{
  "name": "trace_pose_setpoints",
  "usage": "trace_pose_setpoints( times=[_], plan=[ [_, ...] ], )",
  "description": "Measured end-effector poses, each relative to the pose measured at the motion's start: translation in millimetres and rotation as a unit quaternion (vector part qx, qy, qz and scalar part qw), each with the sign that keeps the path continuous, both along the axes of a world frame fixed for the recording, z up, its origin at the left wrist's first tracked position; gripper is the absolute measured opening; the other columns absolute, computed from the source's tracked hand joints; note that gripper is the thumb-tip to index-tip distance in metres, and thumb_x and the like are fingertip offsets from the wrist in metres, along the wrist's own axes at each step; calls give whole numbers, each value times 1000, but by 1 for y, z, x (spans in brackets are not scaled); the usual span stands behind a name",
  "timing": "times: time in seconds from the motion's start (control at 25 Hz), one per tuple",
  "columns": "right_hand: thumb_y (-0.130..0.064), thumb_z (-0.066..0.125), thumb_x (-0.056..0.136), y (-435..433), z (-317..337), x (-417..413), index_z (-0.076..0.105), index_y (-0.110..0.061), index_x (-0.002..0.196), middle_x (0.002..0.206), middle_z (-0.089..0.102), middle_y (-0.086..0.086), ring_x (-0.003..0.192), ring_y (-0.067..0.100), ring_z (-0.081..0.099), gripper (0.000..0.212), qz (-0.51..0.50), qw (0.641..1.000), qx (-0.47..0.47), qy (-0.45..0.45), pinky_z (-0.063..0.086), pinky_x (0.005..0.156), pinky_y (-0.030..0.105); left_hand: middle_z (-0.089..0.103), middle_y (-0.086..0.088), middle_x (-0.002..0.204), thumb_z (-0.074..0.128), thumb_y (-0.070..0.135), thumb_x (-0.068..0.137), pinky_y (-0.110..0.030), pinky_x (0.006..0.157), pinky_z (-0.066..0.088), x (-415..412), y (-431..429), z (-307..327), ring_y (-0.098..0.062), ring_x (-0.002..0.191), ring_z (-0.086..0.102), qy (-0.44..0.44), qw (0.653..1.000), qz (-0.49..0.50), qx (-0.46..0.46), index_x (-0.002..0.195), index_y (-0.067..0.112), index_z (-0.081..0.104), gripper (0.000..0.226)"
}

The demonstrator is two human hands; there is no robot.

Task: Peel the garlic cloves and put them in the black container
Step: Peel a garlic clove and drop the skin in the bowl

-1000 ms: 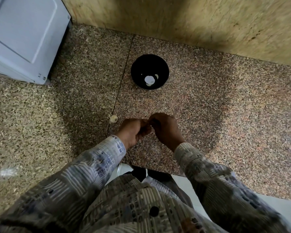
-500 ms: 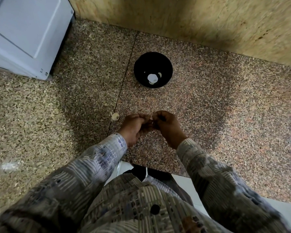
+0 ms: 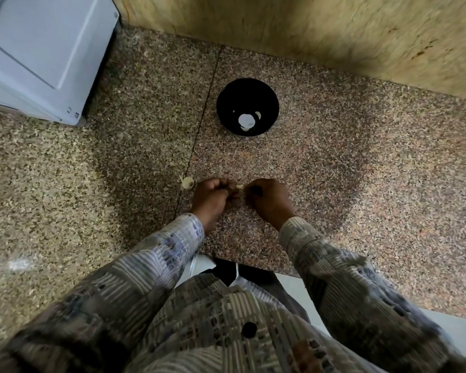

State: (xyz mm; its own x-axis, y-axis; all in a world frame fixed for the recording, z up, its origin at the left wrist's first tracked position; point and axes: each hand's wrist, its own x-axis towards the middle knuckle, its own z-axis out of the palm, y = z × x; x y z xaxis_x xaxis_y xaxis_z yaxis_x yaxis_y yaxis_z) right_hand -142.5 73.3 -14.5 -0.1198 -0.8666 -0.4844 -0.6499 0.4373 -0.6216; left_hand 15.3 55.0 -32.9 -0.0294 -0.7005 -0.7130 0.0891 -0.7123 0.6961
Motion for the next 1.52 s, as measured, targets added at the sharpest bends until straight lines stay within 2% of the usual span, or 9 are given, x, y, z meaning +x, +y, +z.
trace_pose_setpoints(
  times=[0.2, 0.36, 0.44, 0.52, 0.68, 0.88, 1.12, 1.32, 1.52],
  plan=[
    [-7, 70, 94, -1, 7, 5, 78, -11, 94, 87, 79, 9, 83, 29, 77, 9, -185, 958, 39, -216, 65, 76, 47, 77, -13, 92, 65, 2, 96, -39, 79, 62, 2, 0, -1, -24, 82, 74, 12, 1000, 1, -4, 94, 7, 73, 10],
    [-15, 67, 97, -2, 7, 5, 73, -17, 93, 87, 73, 0, 78, 19, 70, 8, 12, 999, -37, -32, 60, 70, 33, 77, -19, 93, 64, -2, 96, -34, 70, 63, 4, 0, 3, -24, 77, 74, 3, 1000, -2, 0, 96, 0, 73, 9],
    [-14, 60, 100, 0, 5, 7, 66, -18, 91, 90, 65, -2, 78, 18, 62, 11, 104, 988, -105, 46, 50, 64, 29, 77, -19, 90, 61, -2, 97, -32, 65, 62, 5, 0, 3, -26, 75, 74, -11, 1000, -2, 15, 97, -2, 72, 11],
    [-16, 59, 100, 0, 5, 9, 65, -17, 92, 88, 64, -2, 76, 16, 60, 11, 52, 991, -115, 37, 47, 61, 28, 77, -21, 93, 59, -2, 98, -32, 64, 62, 6, -1, 0, -28, 77, 74, -13, 1000, 6, 27, 101, -2, 71, 13],
    [-26, 64, 100, -3, 0, 10, 71, -20, 91, 83, 74, 2, 76, 23, 71, 13, -112, 991, -6, -73, 62, 72, 42, 76, -23, 97, 60, -4, 95, -39, 75, 64, 11, 1, -9, -31, 85, 76, -19, 999, 12, 37, 97, 0, 71, 12],
    [-4, 68, 94, -15, 0, 11, 73, -14, 87, 84, 77, 9, 84, 28, 77, 13, -204, 961, 66, -172, 65, 77, 45, 75, -20, 94, 67, -10, 88, -37, 76, 63, 10, 4, -13, -29, 84, 74, -4, 999, 12, 35, 92, -1, 71, 11],
    [-4, 76, 85, -37, -2, 11, 75, -18, 80, 75, 77, 1, 72, 20, 77, 14, -173, 980, 39, -85, 66, 74, 40, 76, -17, 90, 65, -17, 86, -31, 71, 63, 5, 0, -11, -24, 83, 75, 3, 999, 13, 40, 88, -4, 72, 16],
    [-28, 74, 89, -44, -10, 8, 72, -21, 78, 76, 76, -4, 76, 19, 74, 13, -154, 988, 1, -19, 62, 78, 36, 76, -19, 95, 63, -18, 85, -32, 72, 63, 7, -2, -15, -29, 87, 74, -7, 998, 12, 56, 89, -4, 73, 18],
    [-15, 60, 100, -18, -12, -9, 73, -20, 90, 88, 69, -1, 75, 12, 63, 16, -79, 994, -43, 65, 39, 58, 17, 78, -18, 95, 65, -12, 83, -38, 82, 62, 17, -2, -19, -33, 87, 75, -15, 998, -6, 63, 97, -2, 76, 20]
  ],
)
